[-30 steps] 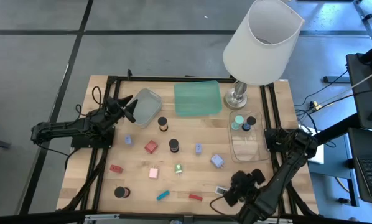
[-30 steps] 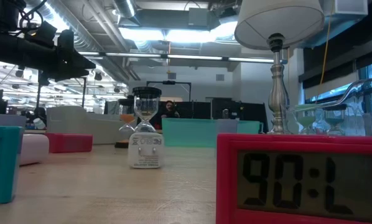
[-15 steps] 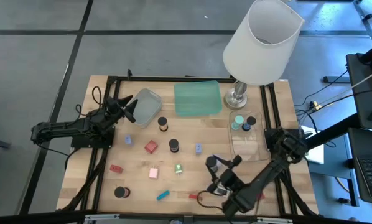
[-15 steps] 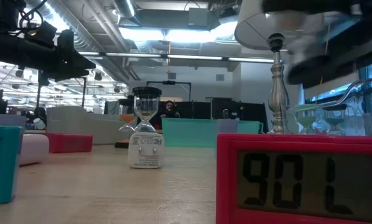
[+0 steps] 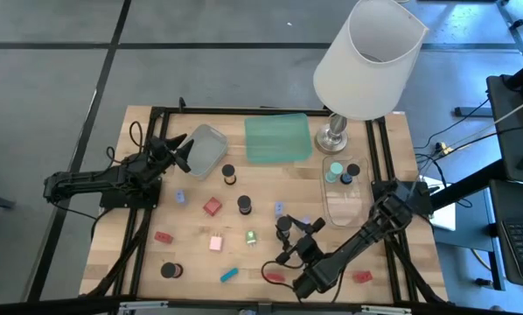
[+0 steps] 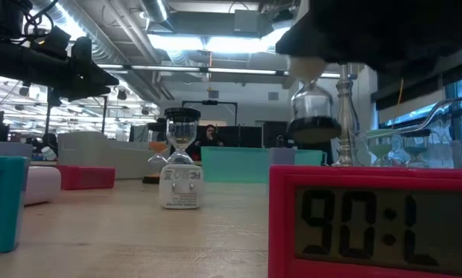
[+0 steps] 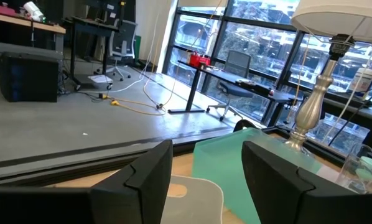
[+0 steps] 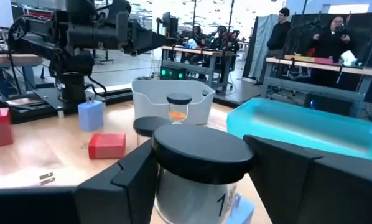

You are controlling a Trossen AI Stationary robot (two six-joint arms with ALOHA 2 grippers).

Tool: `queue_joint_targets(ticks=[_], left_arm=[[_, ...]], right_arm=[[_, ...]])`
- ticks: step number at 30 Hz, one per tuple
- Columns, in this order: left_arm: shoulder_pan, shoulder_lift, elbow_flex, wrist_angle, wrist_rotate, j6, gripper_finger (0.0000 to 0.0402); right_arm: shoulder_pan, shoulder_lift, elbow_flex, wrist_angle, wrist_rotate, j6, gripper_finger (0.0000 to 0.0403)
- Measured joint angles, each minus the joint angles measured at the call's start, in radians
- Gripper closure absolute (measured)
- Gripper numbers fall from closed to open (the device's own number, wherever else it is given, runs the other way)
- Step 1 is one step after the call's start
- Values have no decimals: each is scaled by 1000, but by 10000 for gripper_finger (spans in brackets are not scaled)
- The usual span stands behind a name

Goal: Pick & Place Office items
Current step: Put the white hourglass into the transparent bin

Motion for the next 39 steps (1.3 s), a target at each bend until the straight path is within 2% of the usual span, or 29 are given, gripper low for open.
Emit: queue_joint_targets(ticks=[9,39], left_arm=[[0,0,0,0,0,0,210],[0,0,0,0,0,0,211]], right_arm=[[-7,36,0,118,-19,-163,190],[-45,70,-1,260,-37,-235,189]])
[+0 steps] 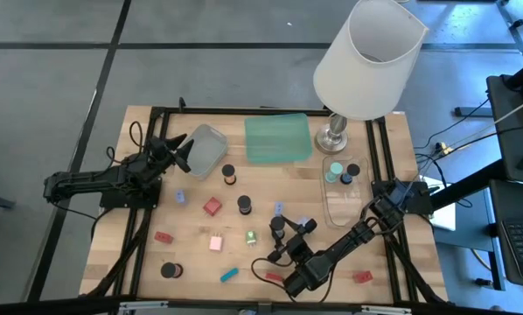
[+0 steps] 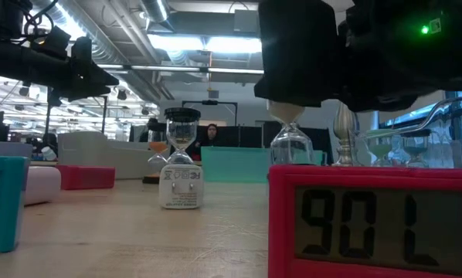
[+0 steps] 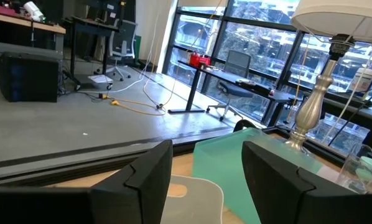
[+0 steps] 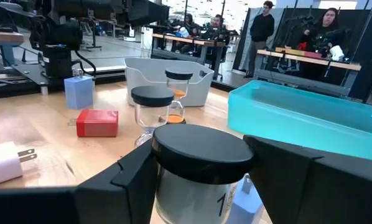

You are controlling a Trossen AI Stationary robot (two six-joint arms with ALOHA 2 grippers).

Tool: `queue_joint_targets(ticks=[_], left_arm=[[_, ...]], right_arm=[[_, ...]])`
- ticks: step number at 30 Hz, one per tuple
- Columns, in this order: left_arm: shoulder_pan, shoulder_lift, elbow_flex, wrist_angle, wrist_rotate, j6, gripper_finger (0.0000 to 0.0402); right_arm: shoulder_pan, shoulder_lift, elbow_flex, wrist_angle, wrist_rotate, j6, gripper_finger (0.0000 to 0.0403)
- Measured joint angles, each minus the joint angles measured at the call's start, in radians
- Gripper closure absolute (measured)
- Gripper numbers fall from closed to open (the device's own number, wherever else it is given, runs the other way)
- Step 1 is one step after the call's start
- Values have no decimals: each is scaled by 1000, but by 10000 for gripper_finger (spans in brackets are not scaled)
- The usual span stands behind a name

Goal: Pick & Place Office items
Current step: Put the white hourglass into the transparent bin

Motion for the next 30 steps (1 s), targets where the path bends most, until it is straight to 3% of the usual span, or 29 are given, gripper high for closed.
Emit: queue_joint_targets(ticks=[30], left_arm=[[0,0,0,0,0,0,212]], right_arm=[[-14,27,1,66,-40,-22,177]])
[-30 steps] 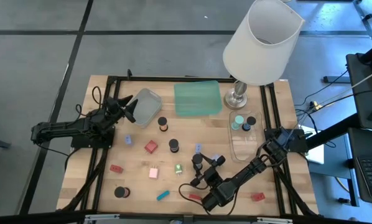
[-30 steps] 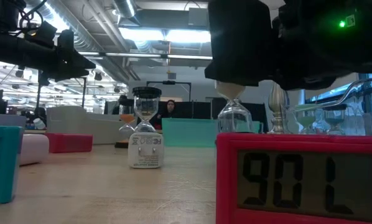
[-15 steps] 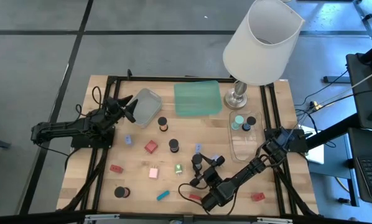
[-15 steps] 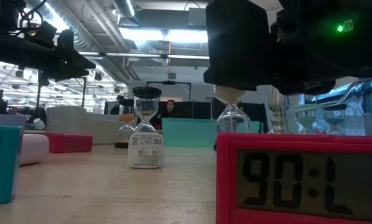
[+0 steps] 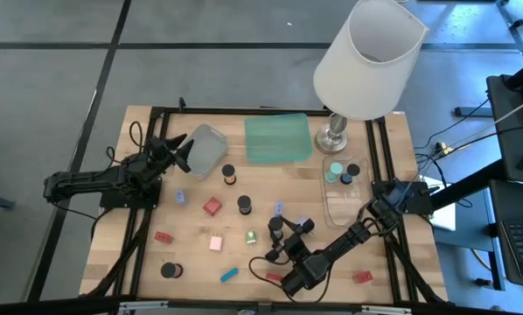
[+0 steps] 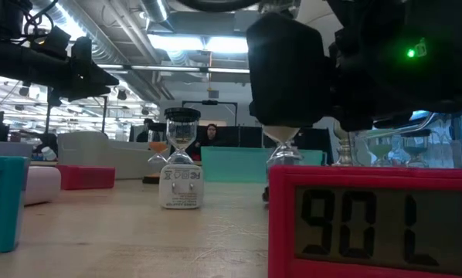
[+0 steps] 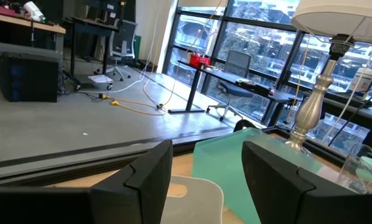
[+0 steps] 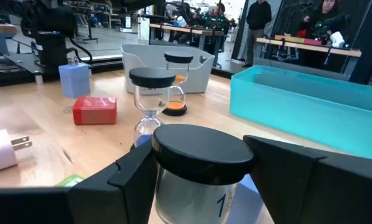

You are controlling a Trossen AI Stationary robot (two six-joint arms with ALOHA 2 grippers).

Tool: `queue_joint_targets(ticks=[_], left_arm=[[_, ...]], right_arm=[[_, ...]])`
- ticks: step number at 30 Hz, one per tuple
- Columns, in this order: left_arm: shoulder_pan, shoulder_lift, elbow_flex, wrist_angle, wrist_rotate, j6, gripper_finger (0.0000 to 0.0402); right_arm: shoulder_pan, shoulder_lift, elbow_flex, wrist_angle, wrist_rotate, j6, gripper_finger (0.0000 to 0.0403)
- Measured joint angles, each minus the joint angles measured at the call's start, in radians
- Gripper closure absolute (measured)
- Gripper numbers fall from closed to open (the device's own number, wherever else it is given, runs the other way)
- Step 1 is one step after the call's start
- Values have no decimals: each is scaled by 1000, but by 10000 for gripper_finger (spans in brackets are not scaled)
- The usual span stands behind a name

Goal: Pick & Place Office items
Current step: Put the white hourglass into the transparent bin

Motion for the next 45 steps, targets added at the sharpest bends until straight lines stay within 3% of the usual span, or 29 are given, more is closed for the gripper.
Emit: queue_joint_targets(ticks=[14,30,38,45], left_arm=[[0,0,0,0,0,0,210],[0,0,0,0,0,0,212],[0,0,0,0,0,0,210],[0,0,0,0,0,0,211]], right_arm=[[-2,0,0,-4,10,-22,174],[2,-2,0,-17,36,-8,88],[10,-96,-1,-91,-46,79,82],[7,-307,-1,-115,-303,-10,82]])
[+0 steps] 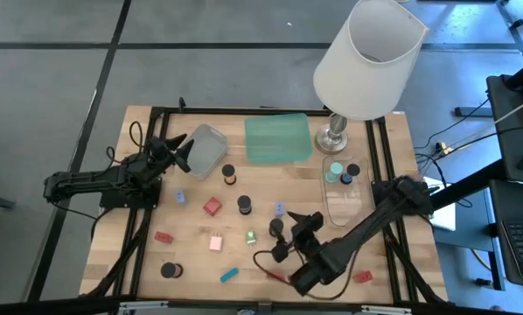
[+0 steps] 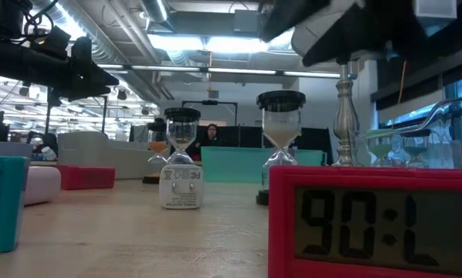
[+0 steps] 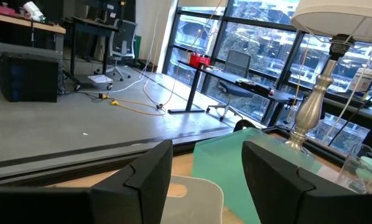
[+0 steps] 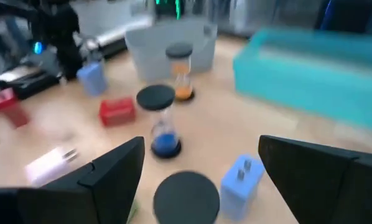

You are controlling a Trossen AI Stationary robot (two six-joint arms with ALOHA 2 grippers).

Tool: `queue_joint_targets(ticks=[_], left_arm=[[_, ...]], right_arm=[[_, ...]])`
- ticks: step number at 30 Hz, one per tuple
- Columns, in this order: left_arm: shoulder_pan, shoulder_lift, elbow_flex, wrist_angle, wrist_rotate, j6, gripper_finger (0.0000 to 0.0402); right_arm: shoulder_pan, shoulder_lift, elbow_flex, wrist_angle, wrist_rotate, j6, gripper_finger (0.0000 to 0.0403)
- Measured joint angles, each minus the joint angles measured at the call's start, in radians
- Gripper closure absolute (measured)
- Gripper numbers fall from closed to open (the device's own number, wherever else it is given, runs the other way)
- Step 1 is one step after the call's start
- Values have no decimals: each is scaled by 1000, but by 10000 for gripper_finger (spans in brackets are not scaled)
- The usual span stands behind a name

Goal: Pick & Place Office items
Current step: Put the white hourglass into the transparent bin

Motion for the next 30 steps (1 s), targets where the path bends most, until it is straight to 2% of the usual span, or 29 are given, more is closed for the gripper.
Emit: queue_joint_targets(ticks=[6,10,14,22,30], left_arm=[[0,0,0,0,0,0,211],[0,0,0,0,0,0,212],[0,0,0,0,0,0,210],[0,0,0,1,0,0,212],[0,0,0,1,0,0,211]], right_arm=[[-65,-161,0,28,-359,-120,82],[-144,-181,1,50,-571,-132,82],[-209,-177,0,63,-738,-143,82],[-273,-164,1,89,-894,-199,82],[-285,-132,1,108,-922,-226,82]])
